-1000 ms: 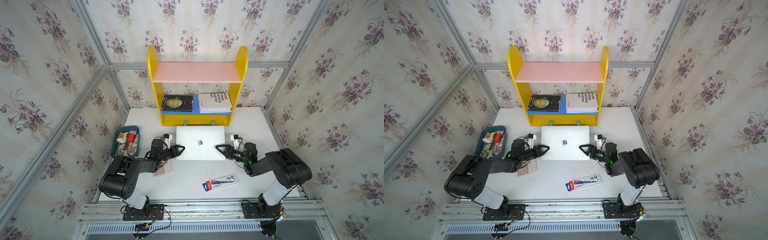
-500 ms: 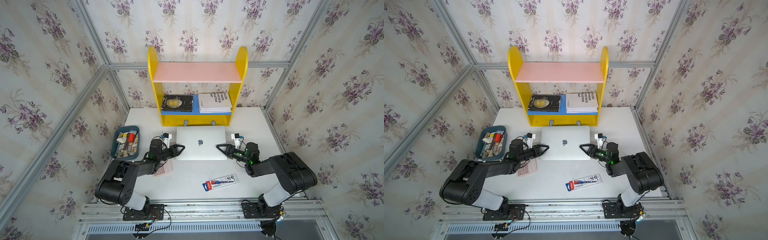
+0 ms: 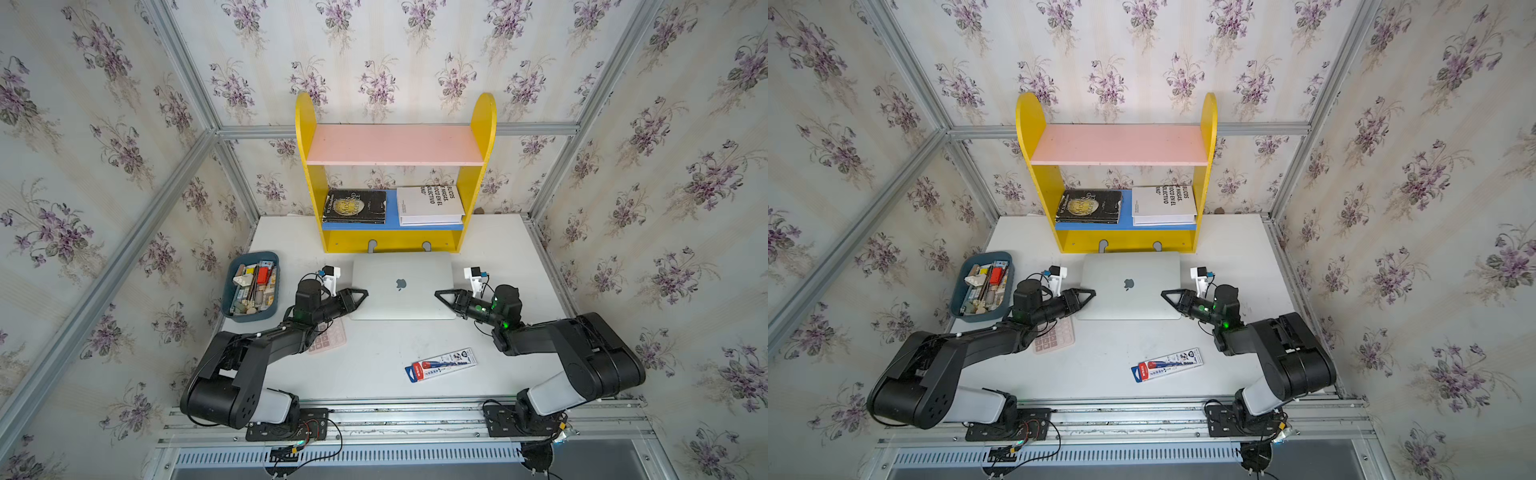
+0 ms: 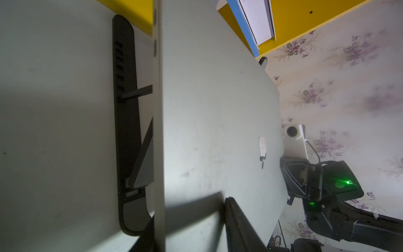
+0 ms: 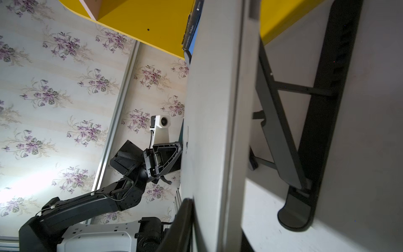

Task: Close the laptop lid and set it aside
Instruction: Pick up the laptop from the computer stand.

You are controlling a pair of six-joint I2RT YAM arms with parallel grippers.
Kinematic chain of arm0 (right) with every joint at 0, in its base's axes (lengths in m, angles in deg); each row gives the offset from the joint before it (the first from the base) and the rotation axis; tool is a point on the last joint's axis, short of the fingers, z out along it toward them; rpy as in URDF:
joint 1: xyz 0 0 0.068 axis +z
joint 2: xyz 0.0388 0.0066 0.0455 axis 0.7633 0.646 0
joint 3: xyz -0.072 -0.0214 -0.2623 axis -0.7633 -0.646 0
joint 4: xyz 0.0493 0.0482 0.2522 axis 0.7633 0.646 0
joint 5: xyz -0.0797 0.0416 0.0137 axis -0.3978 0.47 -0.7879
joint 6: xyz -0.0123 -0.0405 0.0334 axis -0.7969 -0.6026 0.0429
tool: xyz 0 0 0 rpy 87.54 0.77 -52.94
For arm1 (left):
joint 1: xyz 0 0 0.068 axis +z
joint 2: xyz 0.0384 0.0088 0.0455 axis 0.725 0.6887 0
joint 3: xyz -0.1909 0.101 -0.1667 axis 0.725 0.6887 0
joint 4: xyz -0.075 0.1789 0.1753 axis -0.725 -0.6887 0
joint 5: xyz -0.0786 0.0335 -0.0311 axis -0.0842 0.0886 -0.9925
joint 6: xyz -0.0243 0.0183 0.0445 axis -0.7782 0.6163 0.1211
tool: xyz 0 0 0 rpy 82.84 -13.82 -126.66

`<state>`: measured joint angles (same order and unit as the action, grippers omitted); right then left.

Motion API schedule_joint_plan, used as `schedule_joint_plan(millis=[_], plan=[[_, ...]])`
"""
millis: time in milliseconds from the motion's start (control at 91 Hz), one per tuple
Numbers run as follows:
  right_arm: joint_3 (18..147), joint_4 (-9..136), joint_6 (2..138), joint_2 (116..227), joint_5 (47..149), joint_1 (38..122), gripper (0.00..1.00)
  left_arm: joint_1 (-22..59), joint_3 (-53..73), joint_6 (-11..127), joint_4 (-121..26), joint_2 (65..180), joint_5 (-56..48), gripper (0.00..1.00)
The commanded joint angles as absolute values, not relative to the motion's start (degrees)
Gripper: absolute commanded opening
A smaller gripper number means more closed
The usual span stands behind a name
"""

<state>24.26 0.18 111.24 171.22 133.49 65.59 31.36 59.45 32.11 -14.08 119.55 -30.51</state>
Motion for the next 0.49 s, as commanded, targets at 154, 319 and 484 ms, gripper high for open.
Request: schedule_joint_plan(millis=[154,319,484], plan=[[24.5,-0.35,110.94,166.27,133.79,65.85,0.09,31.13,59.48,32.21,-14.39,113.13,-33.01,0.44],[24.63,0.01,113.09,162.67,132.94,65.84,0.02,31.18,59.49,31.3,-17.94,108.12,-33.25,0.46],[25.0,0.49,115.5,159.16,131.99,65.84,0.0,31.18,59.01,30.43,-21.73,102.7,-33.72,0.49]])
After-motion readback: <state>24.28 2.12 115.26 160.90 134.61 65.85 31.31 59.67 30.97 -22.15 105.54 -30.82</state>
